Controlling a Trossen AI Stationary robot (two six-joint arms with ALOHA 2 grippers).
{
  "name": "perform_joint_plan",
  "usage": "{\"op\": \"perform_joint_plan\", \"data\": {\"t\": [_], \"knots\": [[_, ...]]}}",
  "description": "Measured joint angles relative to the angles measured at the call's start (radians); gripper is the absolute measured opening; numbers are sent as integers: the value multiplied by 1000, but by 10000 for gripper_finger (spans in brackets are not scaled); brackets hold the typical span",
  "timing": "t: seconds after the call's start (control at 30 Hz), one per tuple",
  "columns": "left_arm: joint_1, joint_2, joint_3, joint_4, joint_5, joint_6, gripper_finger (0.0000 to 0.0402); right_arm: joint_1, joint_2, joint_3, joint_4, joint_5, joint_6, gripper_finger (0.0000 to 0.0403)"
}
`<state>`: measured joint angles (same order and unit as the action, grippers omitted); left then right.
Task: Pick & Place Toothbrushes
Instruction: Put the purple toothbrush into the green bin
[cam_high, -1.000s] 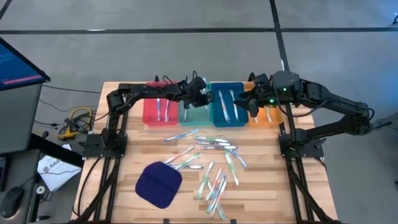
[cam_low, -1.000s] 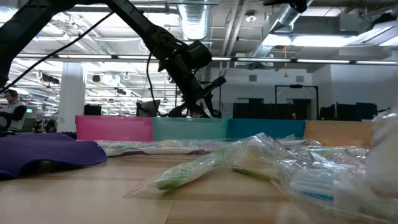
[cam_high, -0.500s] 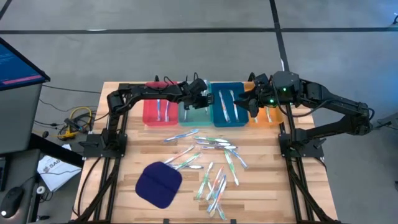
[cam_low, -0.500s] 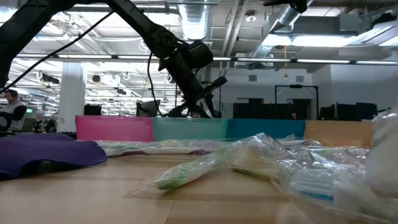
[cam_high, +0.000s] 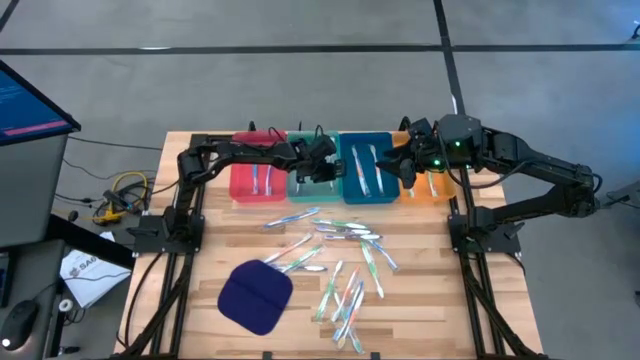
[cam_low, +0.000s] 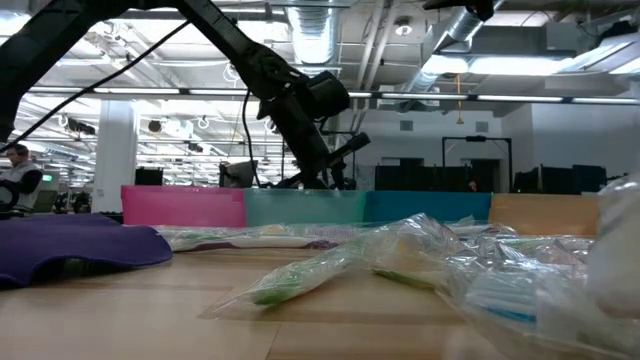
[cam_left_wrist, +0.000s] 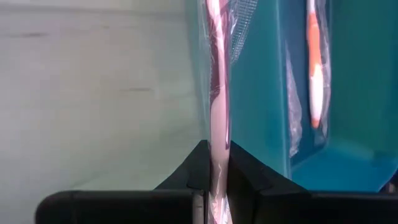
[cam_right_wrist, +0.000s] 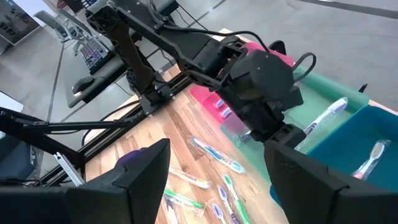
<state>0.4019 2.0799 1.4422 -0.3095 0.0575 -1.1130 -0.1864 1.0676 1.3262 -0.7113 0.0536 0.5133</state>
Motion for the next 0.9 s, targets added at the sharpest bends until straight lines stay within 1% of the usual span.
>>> {"op": "perform_joint_plan", "data": {"t": [0.2, 0.63, 0.77, 0.9], "knots": [[20, -1, 0, 4, 11, 1, 22, 0, 0, 0, -2, 0, 0, 256], [18, -1, 0, 16, -5, 32, 33, -2, 0, 0, -10, 0, 0, 256], [22, -2, 0, 20, -5, 32, 48, -15, 0, 0, -15, 0, 0, 256], [22, -2, 0, 22, -7, 32, 78, -26, 0, 0, -24, 0, 0, 256]]}}
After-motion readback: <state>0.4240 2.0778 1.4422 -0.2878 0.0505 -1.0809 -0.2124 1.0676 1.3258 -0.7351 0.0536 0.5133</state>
